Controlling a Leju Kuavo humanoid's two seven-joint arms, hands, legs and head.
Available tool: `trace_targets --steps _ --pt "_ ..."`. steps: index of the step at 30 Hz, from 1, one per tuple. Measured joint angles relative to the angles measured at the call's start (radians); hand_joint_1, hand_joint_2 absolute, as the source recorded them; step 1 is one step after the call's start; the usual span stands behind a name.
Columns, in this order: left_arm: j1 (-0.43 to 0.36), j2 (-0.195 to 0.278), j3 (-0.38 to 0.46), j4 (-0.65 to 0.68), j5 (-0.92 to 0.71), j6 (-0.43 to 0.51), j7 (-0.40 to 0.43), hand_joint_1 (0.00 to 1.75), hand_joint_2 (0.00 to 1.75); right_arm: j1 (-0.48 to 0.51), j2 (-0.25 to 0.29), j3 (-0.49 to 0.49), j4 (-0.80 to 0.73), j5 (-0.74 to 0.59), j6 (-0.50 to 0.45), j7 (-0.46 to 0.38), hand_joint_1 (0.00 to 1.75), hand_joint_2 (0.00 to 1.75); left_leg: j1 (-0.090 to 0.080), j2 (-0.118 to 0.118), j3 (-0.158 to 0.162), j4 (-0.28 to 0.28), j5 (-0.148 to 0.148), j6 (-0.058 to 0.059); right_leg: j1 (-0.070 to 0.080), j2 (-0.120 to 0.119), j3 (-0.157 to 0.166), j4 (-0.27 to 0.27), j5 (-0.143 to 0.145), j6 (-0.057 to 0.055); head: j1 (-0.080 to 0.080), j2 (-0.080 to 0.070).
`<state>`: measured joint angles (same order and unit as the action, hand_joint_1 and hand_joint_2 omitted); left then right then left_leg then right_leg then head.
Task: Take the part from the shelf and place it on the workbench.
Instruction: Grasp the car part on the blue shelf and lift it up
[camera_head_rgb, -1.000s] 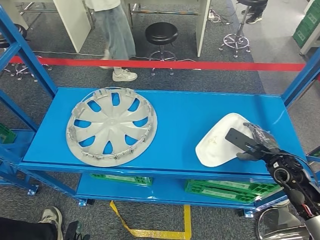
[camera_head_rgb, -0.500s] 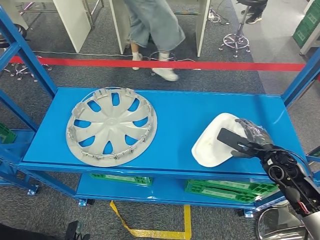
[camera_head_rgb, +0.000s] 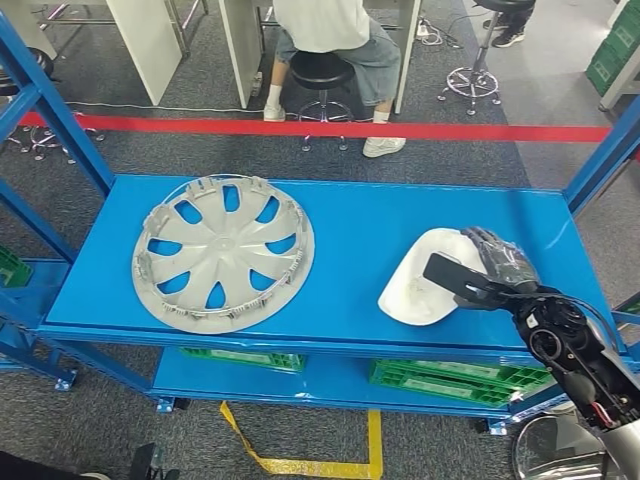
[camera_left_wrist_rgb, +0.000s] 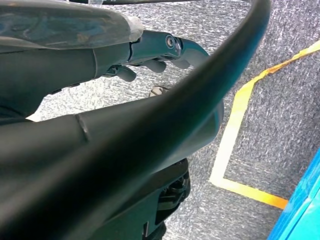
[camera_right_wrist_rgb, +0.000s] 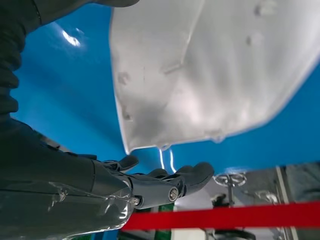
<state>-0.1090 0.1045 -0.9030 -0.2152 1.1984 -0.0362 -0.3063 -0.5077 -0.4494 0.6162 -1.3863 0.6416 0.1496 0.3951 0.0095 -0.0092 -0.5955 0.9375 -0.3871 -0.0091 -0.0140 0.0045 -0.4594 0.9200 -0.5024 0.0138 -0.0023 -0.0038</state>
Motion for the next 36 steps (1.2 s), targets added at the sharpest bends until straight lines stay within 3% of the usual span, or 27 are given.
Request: trace_targets --steps 14,23,36 --pt "0.000 -0.001 0.000 0.000 -0.002 0.003 0.004 0.00 0.00 -0.004 0.007 0.014 -0.094 -0.005 0.027 -0.002 0.00 1.75 0.000 0.000 0.000 0.000 0.000 0.000 0.000 0.000 0.000 0.000 0.000 0.000 0.000 0.000" --pt "-0.004 -0.002 0.000 0.000 -0.006 0.003 0.011 0.00 0.00 -0.014 0.012 0.038 -0.055 -0.066 0.066 -0.086 0.00 1.75 0.000 0.000 0.000 0.000 0.000 0.000 0.000 0.000 0.000 0.000 0.000 0.000 0.000 0.000" --pt "-0.014 -0.002 0.000 0.000 -0.019 0.007 0.026 0.00 0.00 -0.033 0.020 0.080 0.017 -0.064 0.065 -0.095 0.00 1.75 0.000 0.000 0.000 0.000 0.000 0.000 0.000 0.000 0.000 0.000 0.000 0.000 0.000 0.000"
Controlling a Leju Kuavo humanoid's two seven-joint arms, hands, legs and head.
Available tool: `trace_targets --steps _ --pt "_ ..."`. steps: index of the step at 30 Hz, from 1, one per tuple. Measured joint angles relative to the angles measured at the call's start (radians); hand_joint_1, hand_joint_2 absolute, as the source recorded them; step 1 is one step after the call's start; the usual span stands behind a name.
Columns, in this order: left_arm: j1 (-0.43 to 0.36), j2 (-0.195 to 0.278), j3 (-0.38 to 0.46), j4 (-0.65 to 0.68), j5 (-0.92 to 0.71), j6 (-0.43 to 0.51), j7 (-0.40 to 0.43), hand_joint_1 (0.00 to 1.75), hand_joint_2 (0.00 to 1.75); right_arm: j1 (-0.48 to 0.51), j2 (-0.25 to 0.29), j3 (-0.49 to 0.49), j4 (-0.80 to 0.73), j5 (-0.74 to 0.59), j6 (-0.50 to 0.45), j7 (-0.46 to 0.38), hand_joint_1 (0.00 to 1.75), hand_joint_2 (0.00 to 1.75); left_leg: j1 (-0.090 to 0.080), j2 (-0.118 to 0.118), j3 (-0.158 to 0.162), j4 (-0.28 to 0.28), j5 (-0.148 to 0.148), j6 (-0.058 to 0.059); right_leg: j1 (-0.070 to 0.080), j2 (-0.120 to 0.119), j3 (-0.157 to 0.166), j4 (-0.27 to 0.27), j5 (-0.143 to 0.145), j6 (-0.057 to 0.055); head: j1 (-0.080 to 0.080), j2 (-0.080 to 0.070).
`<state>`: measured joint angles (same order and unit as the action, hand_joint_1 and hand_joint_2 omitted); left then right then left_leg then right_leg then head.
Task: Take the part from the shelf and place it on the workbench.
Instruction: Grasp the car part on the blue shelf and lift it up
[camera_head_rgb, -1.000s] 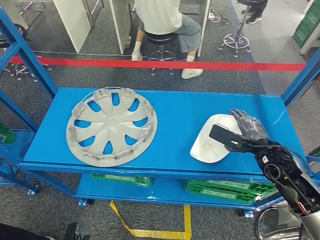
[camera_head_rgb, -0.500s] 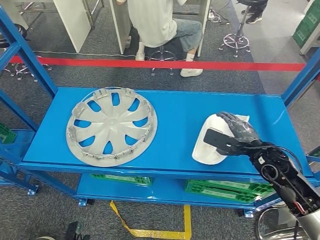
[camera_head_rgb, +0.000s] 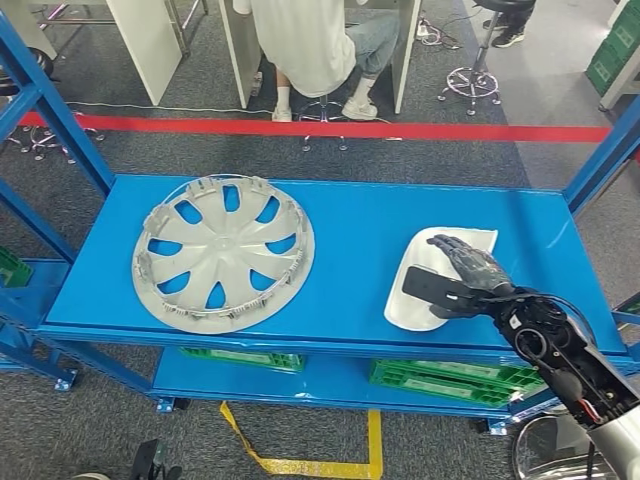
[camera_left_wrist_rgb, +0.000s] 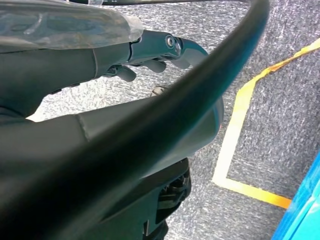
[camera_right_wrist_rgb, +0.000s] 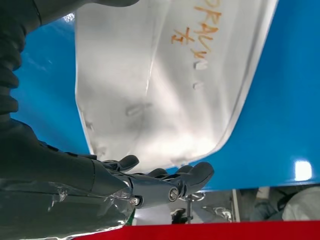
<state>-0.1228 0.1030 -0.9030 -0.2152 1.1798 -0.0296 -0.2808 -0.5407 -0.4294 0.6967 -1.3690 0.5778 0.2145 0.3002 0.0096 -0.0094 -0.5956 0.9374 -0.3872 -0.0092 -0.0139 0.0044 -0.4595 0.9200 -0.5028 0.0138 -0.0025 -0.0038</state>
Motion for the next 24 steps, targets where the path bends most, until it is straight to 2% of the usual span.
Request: trace_targets --steps 24 --pt "-0.003 0.000 0.000 0.000 -0.007 0.002 0.003 0.00 0.00 -0.001 0.001 0.023 0.068 -0.016 0.006 -0.012 0.00 1.75 0.000 0.000 0.000 0.000 0.000 0.000 0.000 0.000 -0.001 0.000 0.000 0.000 0.000 0.000"
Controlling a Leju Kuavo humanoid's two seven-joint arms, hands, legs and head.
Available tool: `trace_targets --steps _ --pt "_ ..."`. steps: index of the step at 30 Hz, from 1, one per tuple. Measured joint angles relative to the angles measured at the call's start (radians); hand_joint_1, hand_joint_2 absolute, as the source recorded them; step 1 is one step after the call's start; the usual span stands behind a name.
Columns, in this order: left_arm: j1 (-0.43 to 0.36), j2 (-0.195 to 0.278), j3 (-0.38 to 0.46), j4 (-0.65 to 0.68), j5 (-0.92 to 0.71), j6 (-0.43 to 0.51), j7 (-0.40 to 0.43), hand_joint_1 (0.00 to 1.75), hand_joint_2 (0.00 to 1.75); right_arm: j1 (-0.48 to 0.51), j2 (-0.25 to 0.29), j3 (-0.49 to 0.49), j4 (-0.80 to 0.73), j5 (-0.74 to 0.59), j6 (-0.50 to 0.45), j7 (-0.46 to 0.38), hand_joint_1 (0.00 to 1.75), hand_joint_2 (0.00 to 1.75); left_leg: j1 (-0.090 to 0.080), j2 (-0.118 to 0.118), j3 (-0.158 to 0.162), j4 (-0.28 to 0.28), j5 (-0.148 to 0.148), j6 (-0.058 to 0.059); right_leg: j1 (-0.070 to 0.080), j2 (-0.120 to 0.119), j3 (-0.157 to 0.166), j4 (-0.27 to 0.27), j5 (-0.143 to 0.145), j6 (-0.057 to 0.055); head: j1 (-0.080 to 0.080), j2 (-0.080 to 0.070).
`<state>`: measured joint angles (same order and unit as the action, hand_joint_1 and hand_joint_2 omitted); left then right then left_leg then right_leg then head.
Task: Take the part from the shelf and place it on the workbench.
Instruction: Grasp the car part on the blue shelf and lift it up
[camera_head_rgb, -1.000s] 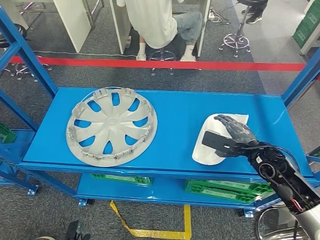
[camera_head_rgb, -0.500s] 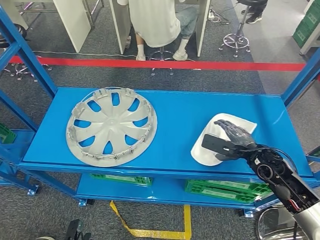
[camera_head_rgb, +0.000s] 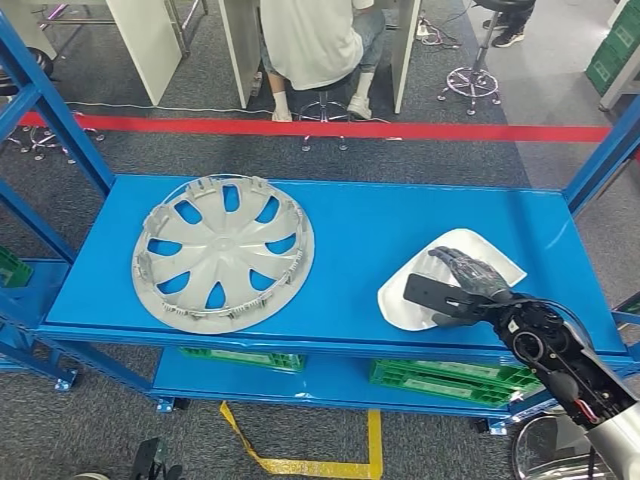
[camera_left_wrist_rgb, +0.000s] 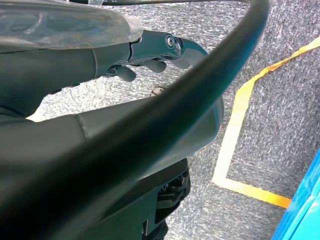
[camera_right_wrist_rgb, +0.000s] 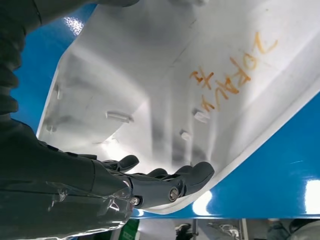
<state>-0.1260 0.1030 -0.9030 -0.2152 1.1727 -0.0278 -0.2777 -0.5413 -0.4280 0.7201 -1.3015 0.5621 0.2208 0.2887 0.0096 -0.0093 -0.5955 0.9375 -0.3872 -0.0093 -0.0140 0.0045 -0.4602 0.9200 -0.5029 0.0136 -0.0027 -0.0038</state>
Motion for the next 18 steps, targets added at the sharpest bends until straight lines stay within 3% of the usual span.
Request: trace_targets --steps 10,18 --pt "0.000 0.000 0.000 0.000 0.000 0.000 -0.004 0.00 0.00 0.000 0.002 0.011 0.019 -0.002 -0.008 -0.006 0.00 1.75 0.000 0.000 0.000 0.000 0.000 0.000 0.000 0.000 0.001 0.000 0.000 0.000 0.000 0.000" --pt "0.003 -0.001 0.000 0.000 0.007 0.002 -0.012 0.00 0.00 -0.001 0.006 0.004 -0.009 0.038 -0.075 0.019 0.00 1.75 0.000 0.000 0.000 0.000 0.000 0.000 0.000 0.000 0.001 0.000 0.000 0.000 0.000 0.000"
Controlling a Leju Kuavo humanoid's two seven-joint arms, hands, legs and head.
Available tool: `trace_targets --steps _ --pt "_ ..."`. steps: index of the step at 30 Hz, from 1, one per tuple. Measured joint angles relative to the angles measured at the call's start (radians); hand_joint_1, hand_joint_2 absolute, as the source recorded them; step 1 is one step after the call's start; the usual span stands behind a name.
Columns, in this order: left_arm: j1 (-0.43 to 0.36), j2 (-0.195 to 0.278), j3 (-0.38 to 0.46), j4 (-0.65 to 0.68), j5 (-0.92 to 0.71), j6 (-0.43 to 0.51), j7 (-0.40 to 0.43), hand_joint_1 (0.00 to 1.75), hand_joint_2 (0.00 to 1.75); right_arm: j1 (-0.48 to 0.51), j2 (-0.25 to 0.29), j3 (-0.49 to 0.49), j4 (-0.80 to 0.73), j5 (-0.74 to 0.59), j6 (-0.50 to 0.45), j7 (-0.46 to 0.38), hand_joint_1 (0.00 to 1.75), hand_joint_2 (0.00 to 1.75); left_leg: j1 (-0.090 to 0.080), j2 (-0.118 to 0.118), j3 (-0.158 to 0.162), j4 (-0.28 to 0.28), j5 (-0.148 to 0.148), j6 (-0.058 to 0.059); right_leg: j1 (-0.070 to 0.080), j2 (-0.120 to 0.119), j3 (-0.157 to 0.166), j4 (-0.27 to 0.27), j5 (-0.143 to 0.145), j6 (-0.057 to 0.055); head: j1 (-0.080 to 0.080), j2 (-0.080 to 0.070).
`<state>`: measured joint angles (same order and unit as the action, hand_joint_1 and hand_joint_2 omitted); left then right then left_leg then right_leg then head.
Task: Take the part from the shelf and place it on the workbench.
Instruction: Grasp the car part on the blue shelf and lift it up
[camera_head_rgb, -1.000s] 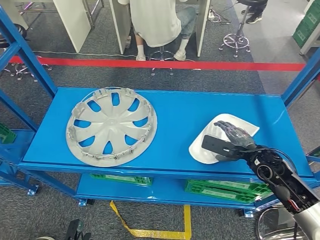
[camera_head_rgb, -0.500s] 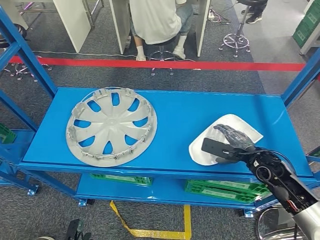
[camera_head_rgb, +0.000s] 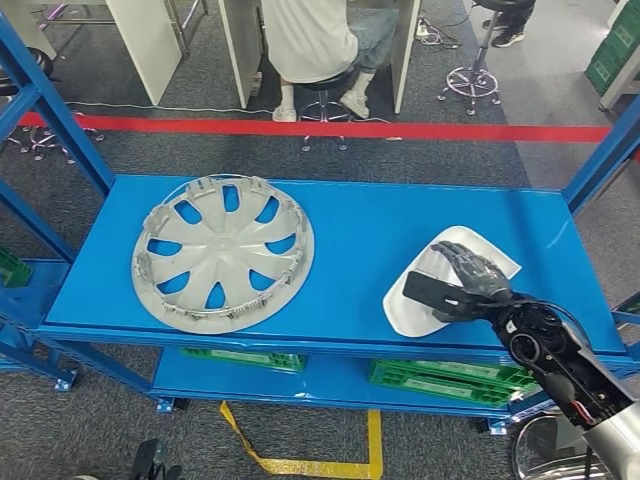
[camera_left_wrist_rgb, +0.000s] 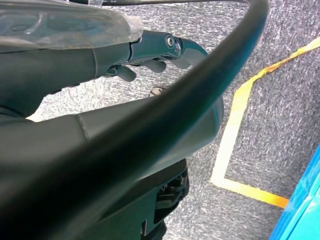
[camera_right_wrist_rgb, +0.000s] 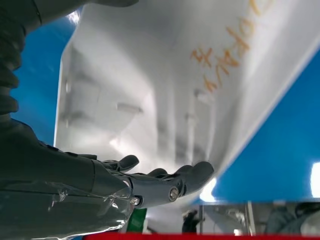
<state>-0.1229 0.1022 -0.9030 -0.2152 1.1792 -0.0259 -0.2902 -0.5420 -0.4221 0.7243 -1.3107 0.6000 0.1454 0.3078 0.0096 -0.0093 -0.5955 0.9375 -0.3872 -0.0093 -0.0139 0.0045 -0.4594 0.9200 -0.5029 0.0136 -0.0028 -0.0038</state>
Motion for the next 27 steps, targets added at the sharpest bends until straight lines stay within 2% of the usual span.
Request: trace_targets --steps 6,17,27 --pt "0.004 0.000 0.000 0.000 0.005 0.001 -0.011 0.00 0.00 -0.004 0.001 -0.014 -0.090 0.025 -0.002 0.037 0.00 1.75 0.000 0.000 0.000 0.000 0.000 0.000 0.000 0.000 0.000 0.000 0.000 0.000 0.000 0.000" --pt "0.008 0.000 0.000 0.000 0.006 0.001 -0.013 0.00 0.00 -0.005 0.002 -0.027 -0.184 0.036 0.000 0.041 0.00 1.75 0.000 0.000 0.000 0.000 0.000 0.000 0.000 0.000 0.000 0.000 0.000 0.000 0.001 0.000" --pt "0.012 -0.001 0.000 0.000 0.017 -0.001 -0.025 0.00 0.00 -0.005 0.011 -0.020 -0.241 0.052 0.059 0.062 0.00 1.75 0.000 0.000 0.000 0.000 0.000 0.000 0.000 0.000 0.000 0.000 0.000 0.000 0.000 0.000"
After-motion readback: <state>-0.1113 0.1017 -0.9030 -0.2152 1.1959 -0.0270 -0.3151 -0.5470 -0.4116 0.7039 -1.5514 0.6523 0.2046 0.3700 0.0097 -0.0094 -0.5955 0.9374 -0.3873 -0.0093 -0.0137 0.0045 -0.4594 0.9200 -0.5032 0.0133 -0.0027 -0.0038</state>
